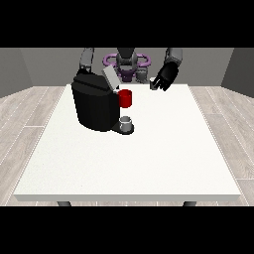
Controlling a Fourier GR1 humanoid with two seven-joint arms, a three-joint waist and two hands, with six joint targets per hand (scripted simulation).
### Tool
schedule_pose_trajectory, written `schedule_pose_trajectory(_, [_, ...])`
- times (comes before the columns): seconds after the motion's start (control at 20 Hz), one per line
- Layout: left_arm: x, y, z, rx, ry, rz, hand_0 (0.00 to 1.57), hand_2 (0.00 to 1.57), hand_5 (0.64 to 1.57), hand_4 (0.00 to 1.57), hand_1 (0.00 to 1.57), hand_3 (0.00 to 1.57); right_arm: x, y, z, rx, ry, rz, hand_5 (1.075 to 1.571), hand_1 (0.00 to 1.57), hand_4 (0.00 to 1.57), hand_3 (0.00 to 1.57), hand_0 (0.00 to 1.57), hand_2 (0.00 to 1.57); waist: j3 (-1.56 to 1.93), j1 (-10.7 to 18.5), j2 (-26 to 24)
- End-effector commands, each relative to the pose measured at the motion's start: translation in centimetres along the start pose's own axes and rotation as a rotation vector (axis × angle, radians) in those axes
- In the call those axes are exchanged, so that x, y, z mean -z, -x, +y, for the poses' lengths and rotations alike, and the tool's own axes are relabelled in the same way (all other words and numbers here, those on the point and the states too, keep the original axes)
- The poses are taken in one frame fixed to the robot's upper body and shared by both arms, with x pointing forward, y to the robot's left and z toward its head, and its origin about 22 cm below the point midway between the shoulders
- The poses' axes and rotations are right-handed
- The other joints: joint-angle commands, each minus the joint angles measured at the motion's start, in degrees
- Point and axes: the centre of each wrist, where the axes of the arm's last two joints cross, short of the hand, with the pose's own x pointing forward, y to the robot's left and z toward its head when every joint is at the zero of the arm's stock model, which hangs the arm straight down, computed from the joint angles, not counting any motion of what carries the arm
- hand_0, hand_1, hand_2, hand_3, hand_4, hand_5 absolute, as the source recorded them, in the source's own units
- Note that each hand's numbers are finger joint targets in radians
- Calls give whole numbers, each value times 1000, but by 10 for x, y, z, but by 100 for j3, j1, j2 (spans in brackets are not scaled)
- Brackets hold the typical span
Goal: Insert the coffee pod into the coffee machine and close the lid
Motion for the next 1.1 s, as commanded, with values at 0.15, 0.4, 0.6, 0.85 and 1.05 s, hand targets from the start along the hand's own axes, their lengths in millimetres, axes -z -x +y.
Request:
schedule_pose_trajectory(0.15, [19, -51, 20, 26, -7, -40, 1403, 1396, 1571, 598, 1403, 1341, 13, -15, 6, 57, 18, -44, 1571, 0, 0, 0, 0, 0, 0, 14, 25])
schedule_pose_trajectory(0.4, [17, -60, 60, -54, -47, -47, 985, 1204, 1571, 511, 985, 1371, 11, -20, 0, 33, 17, -74, 1571, 0, 0, 0, 0, 0, -1, -198, -42])
schedule_pose_trajectory(0.6, [23, -81, 79, -99, -78, -32, 1202, 1240, 1571, 491, 1202, 1256, 22, -48, 4, 29, 9, -112, 1571, 0, 0, 0, 0, 0, -2, -452, 93])
schedule_pose_trajectory(0.85, [7, -81, 126, -39, -171, -25, 1174, 1254, 1571, 479, 1174, 1266, 29, -64, -17, 12, 6, -165, 1571, 0, 0, 0, 0, 0, -2, -794, 492])
schedule_pose_trajectory(1.05, [0, -69, 135, -37, -188, -6, 1247, 1299, 1571, 479, 1247, 1249, 22, -66, 1, 43, 17, -196, 1571, 0, 263, 0, 0, 0, -2, -887, 746])
